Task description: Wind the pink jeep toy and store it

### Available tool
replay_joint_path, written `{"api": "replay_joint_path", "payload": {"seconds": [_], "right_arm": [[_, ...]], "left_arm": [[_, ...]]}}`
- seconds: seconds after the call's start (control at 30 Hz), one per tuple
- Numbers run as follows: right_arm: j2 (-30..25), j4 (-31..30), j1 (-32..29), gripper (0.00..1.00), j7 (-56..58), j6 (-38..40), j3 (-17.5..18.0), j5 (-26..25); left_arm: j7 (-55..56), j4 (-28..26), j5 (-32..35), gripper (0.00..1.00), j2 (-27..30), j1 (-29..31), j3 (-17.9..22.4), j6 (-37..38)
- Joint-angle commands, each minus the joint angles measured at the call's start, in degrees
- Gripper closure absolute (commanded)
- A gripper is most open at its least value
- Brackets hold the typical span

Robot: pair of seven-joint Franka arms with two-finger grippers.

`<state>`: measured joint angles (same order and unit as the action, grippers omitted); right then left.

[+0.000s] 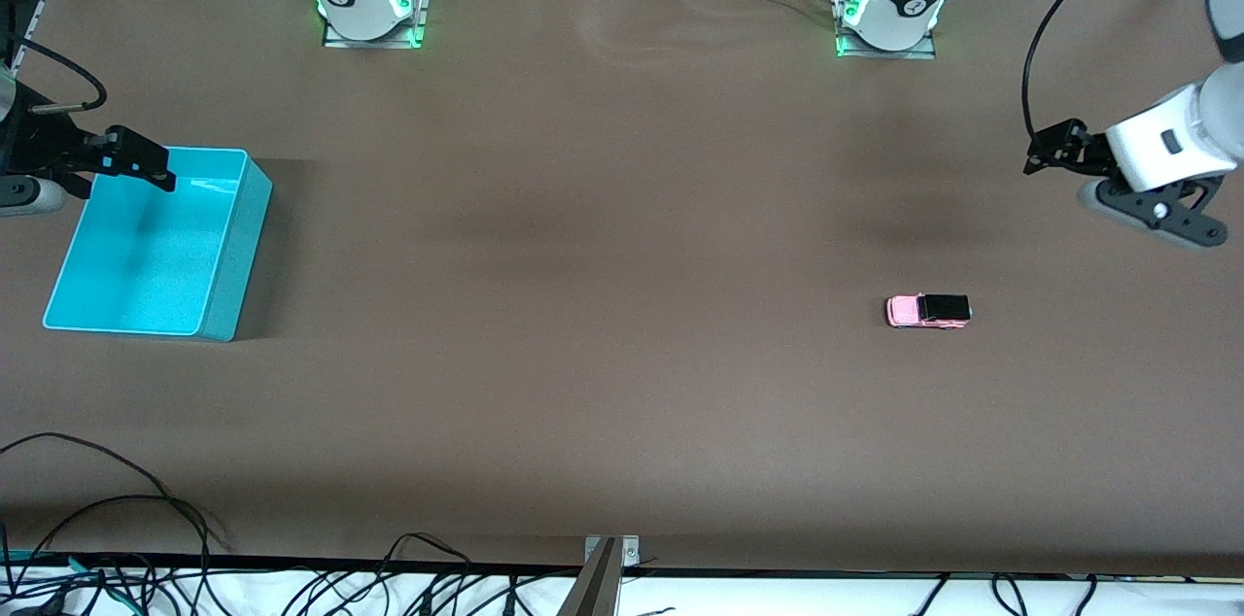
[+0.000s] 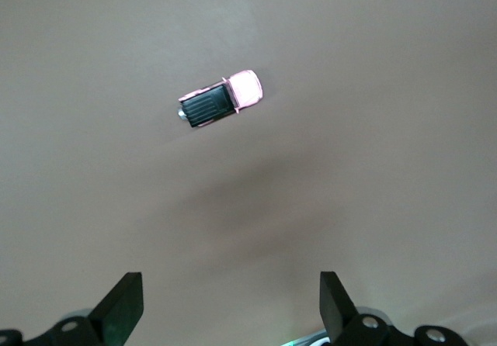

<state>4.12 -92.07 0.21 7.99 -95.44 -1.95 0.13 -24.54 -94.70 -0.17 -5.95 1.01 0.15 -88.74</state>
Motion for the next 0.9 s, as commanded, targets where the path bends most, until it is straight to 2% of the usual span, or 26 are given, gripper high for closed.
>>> {"api": "replay_joint_path", "payload": {"seconds": [0.0, 0.33, 0.6, 0.87], "right_arm": [[0.7, 1.6, 0.1, 0.0, -0.6, 0.4, 0.2, -0.8], [0.7, 1.6, 0.1, 0.0, -0.6, 0.4, 0.2, -0.9], [0.7, 1.6, 0.1, 0.0, -0.6, 0.4, 0.2, -0.9], [0.7, 1.6, 0.1, 0.0, -0.6, 0.4, 0.2, -0.9]], "left_arm": [[-6.6, 0.8, 0.8, 0.0, -2.9, -0.6, -0.2, -3.8], [-18.9, 0.7, 1.3, 0.0, -7.6, -0.6, -0.7, -8.6], [-30.2, -0.1, 1.0, 0.0, -11.0, 0.4, -0.7, -15.1], [-37.1, -7.4, 1.2, 0.0, -11.2, 0.8, -0.7, -25.5]]}}
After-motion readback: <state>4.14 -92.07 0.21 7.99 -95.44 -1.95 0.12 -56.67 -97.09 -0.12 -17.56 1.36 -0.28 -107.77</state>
